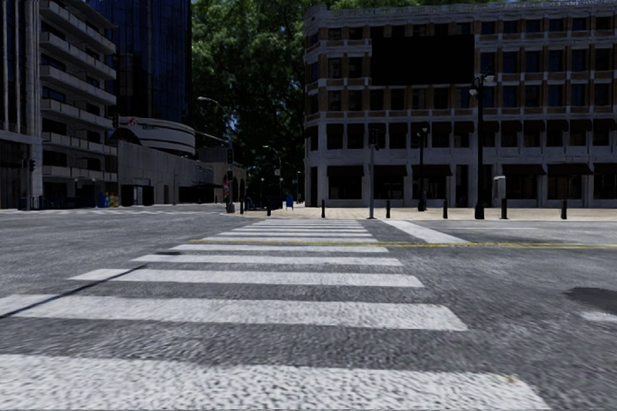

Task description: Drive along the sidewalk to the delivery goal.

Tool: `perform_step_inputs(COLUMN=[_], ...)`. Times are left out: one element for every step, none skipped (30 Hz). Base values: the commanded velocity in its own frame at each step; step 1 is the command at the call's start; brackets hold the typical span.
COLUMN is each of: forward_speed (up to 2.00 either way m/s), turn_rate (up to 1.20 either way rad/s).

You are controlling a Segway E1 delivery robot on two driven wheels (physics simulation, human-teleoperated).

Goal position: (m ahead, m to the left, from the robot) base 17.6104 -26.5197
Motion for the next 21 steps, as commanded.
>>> perform_step_inputs(forward_speed=[2.00,2.00,2.00,2.00,2.00,2.00,2.00,2.00,2.00,2.00,2.00,2.00,2.00,2.00,2.00,2.00,2.00,2.00,2.00,2.00,2.00], turn_rate=[0.12,0.04,0.00,0.00,0.00,0.00,0.00,0.00,0.00,0.00,0.00,0.00,0.00,0.00,0.00,0.00,0.00,0.00,0.00,0.00,0.00])
